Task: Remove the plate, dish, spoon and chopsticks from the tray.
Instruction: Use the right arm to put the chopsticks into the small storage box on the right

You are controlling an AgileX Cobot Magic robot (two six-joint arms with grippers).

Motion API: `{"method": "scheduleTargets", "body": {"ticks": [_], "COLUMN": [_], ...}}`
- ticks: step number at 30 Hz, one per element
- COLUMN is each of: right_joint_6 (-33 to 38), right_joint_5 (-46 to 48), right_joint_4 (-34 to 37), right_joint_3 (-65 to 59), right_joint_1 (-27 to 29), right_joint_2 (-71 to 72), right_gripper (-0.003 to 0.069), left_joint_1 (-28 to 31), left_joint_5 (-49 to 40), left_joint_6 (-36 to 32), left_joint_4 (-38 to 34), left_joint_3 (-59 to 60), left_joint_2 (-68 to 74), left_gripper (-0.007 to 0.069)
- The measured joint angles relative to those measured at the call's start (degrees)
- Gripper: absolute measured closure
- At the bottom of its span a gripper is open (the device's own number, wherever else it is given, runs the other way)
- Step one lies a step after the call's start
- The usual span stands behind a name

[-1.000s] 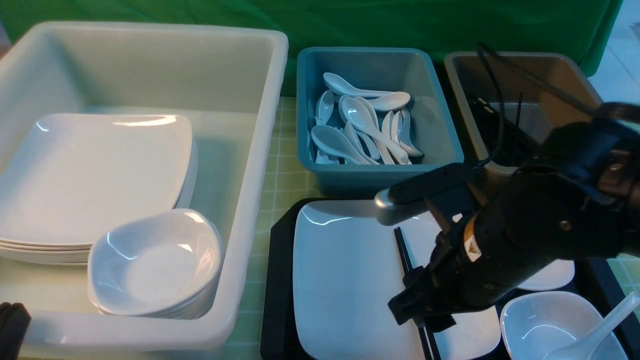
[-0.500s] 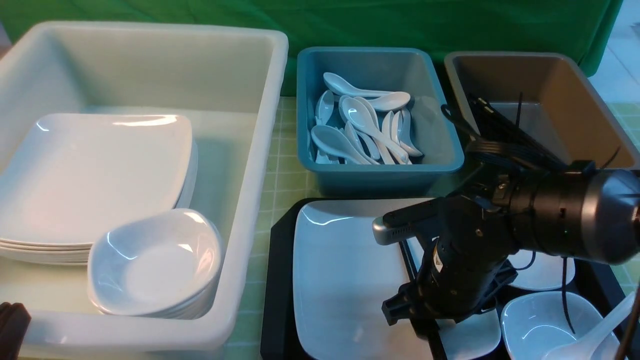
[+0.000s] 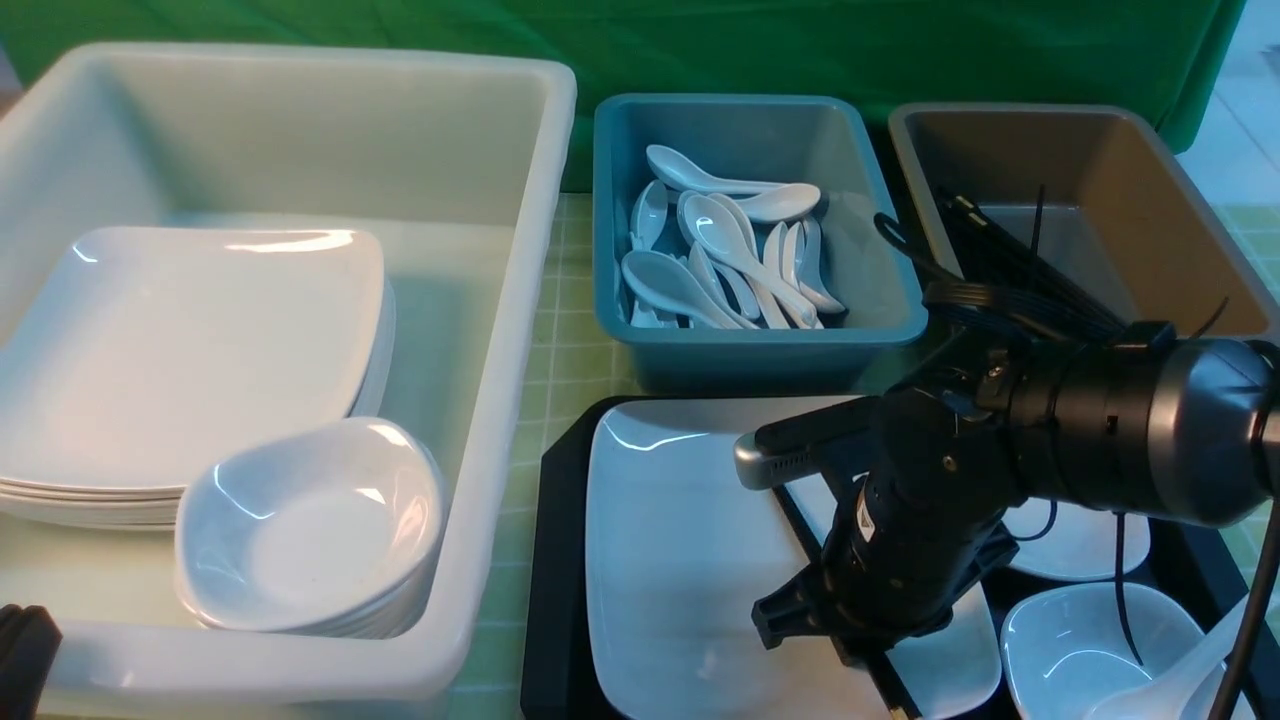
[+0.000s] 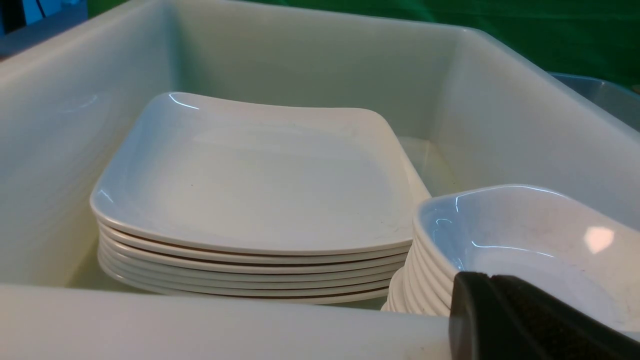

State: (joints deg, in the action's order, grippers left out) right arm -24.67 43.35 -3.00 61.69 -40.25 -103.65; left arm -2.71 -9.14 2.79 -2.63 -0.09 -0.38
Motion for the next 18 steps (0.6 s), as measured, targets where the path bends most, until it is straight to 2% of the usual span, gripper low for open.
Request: {"method": "scheduleTargets", "body": {"ticks": [7, 14, 16, 18], "right_joint_6": [3.44, 5.76, 6.64, 8.67], "right_joint_5": [3.83, 6.53, 6.77, 6.76], "right_joint_4": [0.2, -0.58, -1.33, -1.53], "right_joint_3": [0.0, 0.0, 1.13, 3.89], "right_joint_1": [0.0, 0.21, 1.75, 5.7], "right_joint_2": [3.72, 14.95, 18.74, 20.38], "right_gripper": [0.0554, 0.0554, 0.0554, 0.0554], "left_joint_1": [0.0, 0.0, 0.0, 0.0], "left_joint_5": [0.0, 0.0, 0.0, 0.0], "left_joint_6": [0.08, 0.08, 0.08, 0.08], "left_joint_4": [0.0, 0.0, 0.0, 0.0], "left_joint_3": [0.0, 0.0, 0.0, 0.0], "left_joint_2": [0.0, 0.0, 0.0, 0.0], "left_gripper": [0.0624, 0.0624, 0.0624, 0.0624]}}
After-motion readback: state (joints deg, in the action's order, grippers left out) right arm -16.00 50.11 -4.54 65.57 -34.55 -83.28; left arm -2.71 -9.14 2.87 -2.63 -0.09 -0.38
